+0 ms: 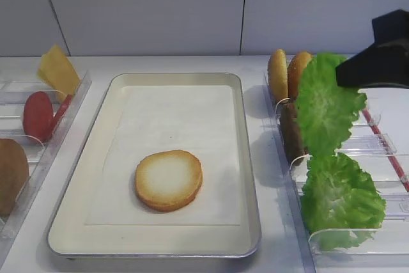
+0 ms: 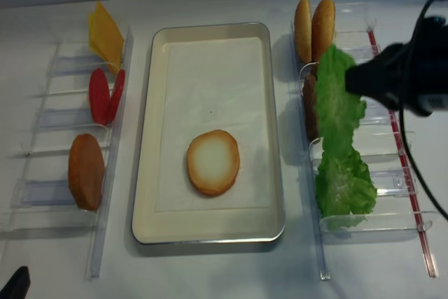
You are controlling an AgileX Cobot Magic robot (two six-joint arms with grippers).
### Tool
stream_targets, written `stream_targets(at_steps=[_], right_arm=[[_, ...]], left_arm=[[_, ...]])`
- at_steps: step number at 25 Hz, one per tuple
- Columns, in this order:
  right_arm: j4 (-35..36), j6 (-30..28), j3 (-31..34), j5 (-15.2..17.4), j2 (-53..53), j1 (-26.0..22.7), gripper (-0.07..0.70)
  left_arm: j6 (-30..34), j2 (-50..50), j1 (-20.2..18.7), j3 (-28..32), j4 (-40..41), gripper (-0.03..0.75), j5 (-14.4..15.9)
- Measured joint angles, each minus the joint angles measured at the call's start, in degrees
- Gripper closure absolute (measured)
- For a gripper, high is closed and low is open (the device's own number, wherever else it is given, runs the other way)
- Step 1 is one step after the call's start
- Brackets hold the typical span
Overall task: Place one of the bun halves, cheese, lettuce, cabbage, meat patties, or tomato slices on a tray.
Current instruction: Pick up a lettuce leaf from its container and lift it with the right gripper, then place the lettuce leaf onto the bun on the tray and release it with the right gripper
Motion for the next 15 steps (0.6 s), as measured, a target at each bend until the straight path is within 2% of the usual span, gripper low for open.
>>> stream_targets(at_steps=[3,9,15], right_arm=[[-2.31,3.24,-1.03,-1.48,0.00,3.04,0.574],[-4.69,9.55,-1.29,-8.00,1.62,14.11,0.575],[-5.34,12.35,-4.70,-12.27,10.91,24.57,0.575]], left_arm=[[0.00,0.00,0.00,0.00,0.00,0.310,0.00],[0.00,0.00,0.00,0.00,0.00,0.310,0.00],[0.00,0.00,0.00,0.00,0.00,0.310,0.00]])
